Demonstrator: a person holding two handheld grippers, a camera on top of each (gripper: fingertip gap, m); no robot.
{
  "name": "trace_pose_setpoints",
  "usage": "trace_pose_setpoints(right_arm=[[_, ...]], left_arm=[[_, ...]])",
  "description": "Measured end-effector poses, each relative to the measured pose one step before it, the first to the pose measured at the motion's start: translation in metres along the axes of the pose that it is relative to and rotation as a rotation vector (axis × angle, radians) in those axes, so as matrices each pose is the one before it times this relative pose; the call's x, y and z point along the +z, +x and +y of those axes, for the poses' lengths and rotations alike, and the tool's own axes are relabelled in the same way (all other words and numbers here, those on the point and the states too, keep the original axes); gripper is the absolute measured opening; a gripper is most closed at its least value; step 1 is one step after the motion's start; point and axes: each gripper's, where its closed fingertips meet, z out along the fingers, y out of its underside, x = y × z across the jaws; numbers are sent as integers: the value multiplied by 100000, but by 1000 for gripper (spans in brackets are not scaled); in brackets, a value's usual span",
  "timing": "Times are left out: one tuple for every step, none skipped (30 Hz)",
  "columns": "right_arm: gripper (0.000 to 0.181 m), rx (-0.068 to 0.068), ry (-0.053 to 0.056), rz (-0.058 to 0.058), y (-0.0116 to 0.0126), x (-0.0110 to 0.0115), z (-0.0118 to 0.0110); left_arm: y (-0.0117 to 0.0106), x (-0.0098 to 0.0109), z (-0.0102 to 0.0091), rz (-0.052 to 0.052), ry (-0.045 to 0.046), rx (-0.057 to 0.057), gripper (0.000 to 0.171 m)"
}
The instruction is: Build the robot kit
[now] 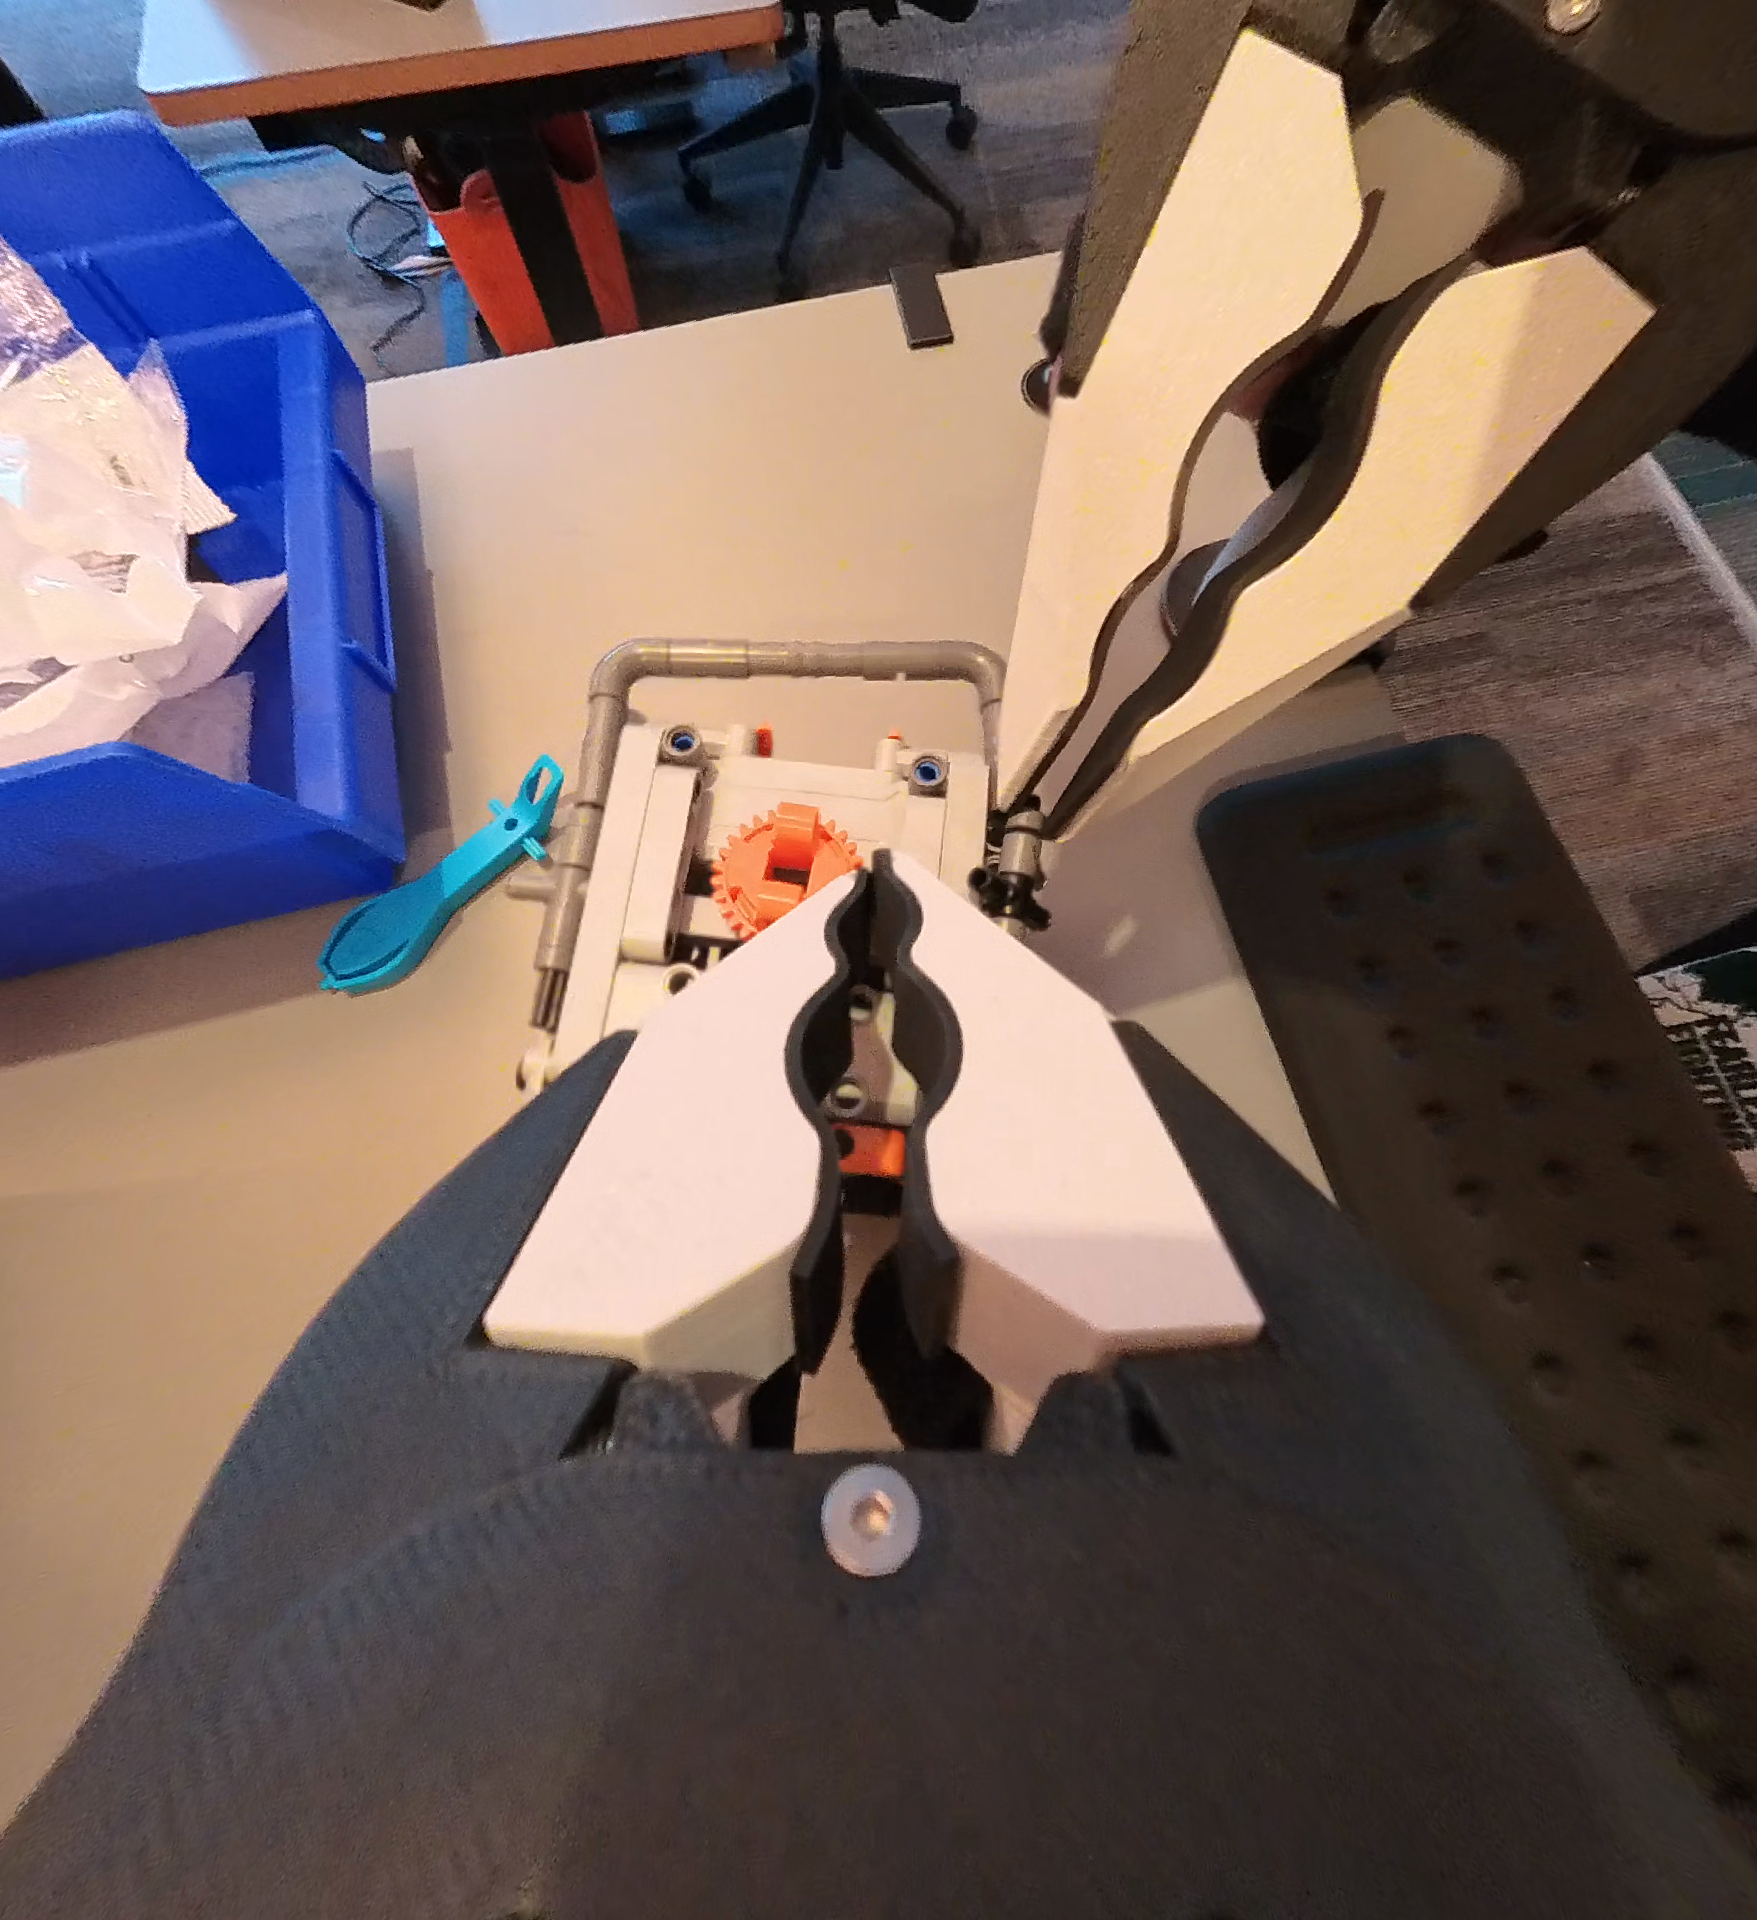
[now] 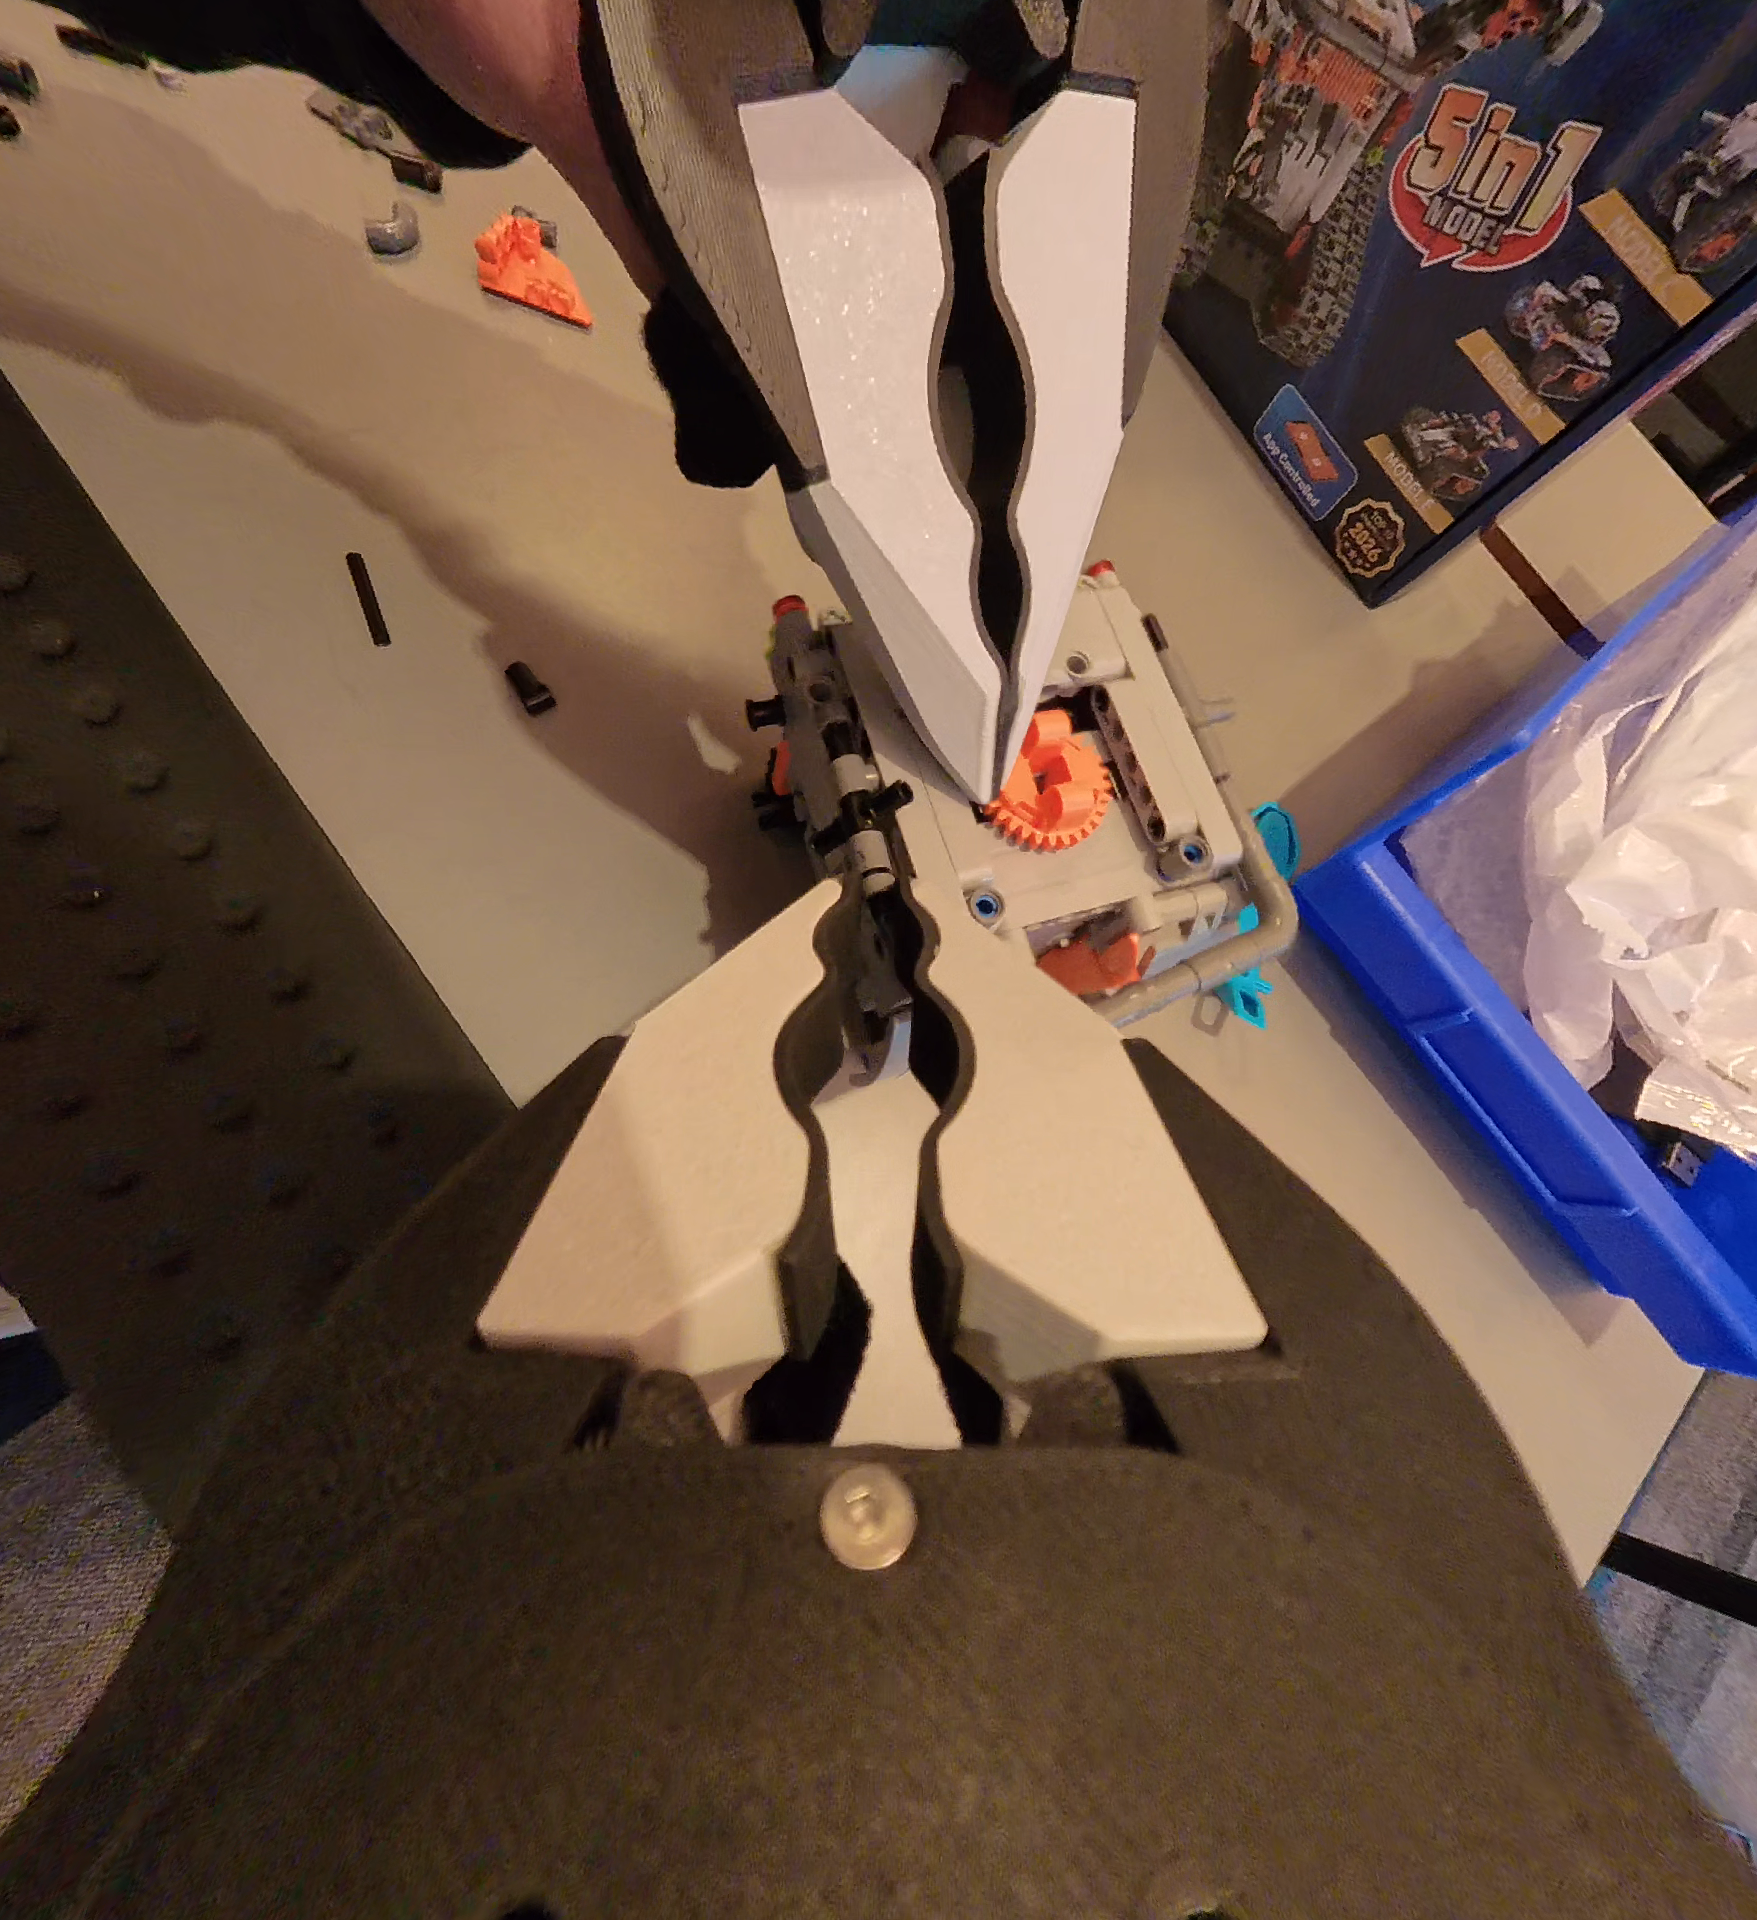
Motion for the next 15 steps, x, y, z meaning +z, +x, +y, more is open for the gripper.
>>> trace_pose_setpoints(right_arm=[[2, -492, -393, -196, -109, -8, -43], [2, 79, -217, 77, -10, -6, -38], [2, 381, 111, -285, -20, 2, 5], [2, 255, 219, -711, -84, 1, 6], [2, -671, -150, 15, -73, -2, 27], [2, -2531, -582, 1046, -57, -34, 9], [1, -2299, -342, 1432, 43, -2, -43], [2, -350, 115, 943, 93, 30, -78], [2, -516, 602, 1185, 124, -9, -102], [2, -1817, 1747, 1011, -67, -82, -317], [4, -2154, 2196, -410, -358, -44, -521], [7, -1712, -428, 592, -147, 140, -211], [7, -1250, -3130, 2731, 262, 329, 301], [10, -989, -2960, 1796, 140, 347, 359], [9, -1316, 618, 1379, 33, 88, -136]], left_arm=[[64, 37, -28, 44, 107, 87, 0], [-19, 35, -18, 74, 54, -729, 0], [-56, 32, -32, -682, 375, 37, 0], [57, 6, -8, 76, 788, -24, 0], [22, 1, 12, 645, 941, -1273, 0], [34, 9, -8, 592, 749, -816, 0], [7, 12, -23, -428, 449, 266, 0], [-68, 18, -21, -646, 81, 32, 0], [-61, -6, -14, 195, 75, -713, 0], [1, -3, -14, 914, 316, -884, 0], [75, 3, -5, 1610, 400, -798, 0], [-20, 1, -6, 459, 167, 3, 0], [3, 12, -15, 125, -205, 446, 0], [16, 11, -18, 195, -174, 93, 0], [-38, -6, -3, 81, 197, -211, 0]])
